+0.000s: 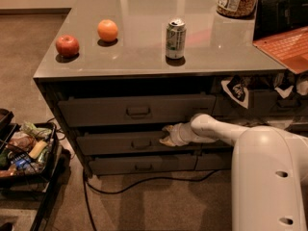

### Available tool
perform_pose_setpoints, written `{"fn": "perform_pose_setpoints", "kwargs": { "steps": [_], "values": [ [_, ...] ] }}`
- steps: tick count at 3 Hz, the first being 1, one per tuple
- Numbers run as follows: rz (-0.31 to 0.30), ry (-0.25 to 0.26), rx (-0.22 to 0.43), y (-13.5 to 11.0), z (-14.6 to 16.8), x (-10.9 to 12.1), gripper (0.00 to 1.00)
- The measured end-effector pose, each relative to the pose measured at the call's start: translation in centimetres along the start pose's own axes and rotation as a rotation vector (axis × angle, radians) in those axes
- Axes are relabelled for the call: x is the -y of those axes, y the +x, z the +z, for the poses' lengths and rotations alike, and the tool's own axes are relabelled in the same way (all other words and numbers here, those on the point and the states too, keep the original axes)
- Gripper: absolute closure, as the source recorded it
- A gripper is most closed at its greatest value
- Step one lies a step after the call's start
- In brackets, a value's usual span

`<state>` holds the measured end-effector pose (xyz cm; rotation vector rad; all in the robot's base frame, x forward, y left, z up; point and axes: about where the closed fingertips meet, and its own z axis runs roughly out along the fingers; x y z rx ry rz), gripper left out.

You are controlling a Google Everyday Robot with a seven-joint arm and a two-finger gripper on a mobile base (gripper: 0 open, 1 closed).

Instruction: Open middle drawer

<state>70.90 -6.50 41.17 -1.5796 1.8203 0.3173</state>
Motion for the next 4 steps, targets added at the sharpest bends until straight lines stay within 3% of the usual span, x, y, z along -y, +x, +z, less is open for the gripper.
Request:
{"fn": "perform_pose_setpoints", "kwargs": {
  "steps": [1,4],
  "values": [
    [0.000,0.000,0.000,0.0,0.0,0.2,0.96],
    [-0.012,-0.030,0.006,-1.5,-0.7,-0.4,0.93]
  ]
}}
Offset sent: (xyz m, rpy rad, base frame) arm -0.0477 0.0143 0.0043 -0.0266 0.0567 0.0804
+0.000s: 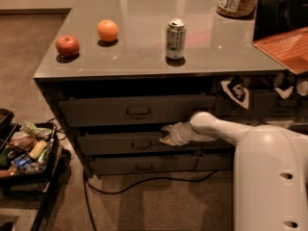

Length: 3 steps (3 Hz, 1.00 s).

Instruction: Open middle drawer

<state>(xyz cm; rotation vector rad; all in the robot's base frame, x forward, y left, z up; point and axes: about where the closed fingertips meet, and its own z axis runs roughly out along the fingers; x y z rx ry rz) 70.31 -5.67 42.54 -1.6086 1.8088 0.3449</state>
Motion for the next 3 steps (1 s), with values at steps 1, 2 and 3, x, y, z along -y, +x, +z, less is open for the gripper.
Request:
{"fn": "perform_pose_setpoints", "kwargs": {
  "steps": [1,2,3],
  "values": [
    [0.003,-0.029,0.003,-0.33,0.01,-1.39,0.94],
    [0.003,-0.029,0.003,-0.57,-0.28,-1.19,0.94],
    [0.003,-0.029,0.003,-0.57,-0.33,-0.71,0.94]
  ]
}}
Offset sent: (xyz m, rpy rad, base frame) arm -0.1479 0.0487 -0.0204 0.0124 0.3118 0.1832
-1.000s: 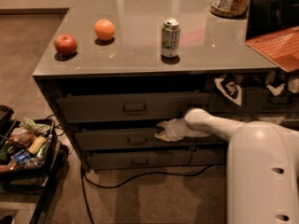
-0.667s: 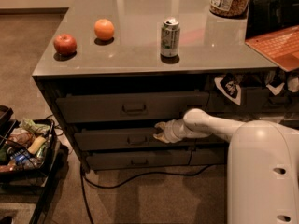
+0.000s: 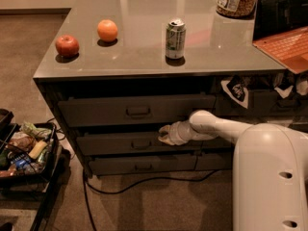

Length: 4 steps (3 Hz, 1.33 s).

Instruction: Open middle drawer

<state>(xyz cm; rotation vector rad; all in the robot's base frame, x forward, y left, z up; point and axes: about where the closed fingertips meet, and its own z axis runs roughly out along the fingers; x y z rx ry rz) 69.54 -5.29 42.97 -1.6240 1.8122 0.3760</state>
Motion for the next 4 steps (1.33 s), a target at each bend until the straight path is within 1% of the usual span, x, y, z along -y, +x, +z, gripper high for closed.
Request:
{"fn": "perform_pose_setpoints", "kwargs": {
  "steps": [2,3,4],
  "values": [
    [0.000,0.000,0.000,-0.16,-0.24,0.50,0.95],
    [0.009,-0.016,-0.002,-0.13,-0.18,0.19,0.95],
    [0.021,-0.035,0.000,-0.68,-0.42,-0.09,0.76]
  ]
}}
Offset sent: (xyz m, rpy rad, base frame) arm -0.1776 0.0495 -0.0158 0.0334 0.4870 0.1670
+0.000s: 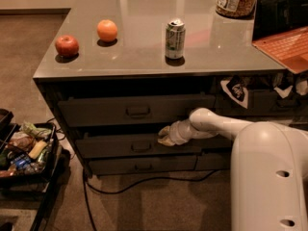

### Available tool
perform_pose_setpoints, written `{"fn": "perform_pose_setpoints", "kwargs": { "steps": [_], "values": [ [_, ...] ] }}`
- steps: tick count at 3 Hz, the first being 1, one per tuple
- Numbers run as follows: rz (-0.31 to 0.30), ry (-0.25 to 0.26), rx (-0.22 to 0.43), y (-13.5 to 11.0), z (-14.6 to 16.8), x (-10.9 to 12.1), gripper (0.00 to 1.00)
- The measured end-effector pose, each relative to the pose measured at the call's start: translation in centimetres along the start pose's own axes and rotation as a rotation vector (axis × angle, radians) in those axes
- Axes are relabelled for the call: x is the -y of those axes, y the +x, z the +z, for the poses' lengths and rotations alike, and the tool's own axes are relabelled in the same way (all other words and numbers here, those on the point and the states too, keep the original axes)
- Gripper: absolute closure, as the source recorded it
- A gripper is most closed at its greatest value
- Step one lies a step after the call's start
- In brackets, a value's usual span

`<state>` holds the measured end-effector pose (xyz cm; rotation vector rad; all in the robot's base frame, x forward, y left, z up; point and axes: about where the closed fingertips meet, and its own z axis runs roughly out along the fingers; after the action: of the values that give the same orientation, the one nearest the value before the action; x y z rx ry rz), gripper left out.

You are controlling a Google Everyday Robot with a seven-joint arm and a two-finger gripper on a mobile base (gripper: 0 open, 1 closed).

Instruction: Open middle drawer

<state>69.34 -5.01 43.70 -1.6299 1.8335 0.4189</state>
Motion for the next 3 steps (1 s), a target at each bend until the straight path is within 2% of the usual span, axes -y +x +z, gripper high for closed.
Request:
{"fn": "perform_pose_setpoints", "kwargs": {
  "steps": [1,2,3],
  "values": [
    [0.000,0.000,0.000,0.0,-0.2,0.0,0.68],
    [0.027,-0.048,-0.009,-0.1,0.0,-2.1,0.66],
    [0.027,-0.048,-0.009,-0.2,-0.4,-2.0,0.64]
  ]
}}
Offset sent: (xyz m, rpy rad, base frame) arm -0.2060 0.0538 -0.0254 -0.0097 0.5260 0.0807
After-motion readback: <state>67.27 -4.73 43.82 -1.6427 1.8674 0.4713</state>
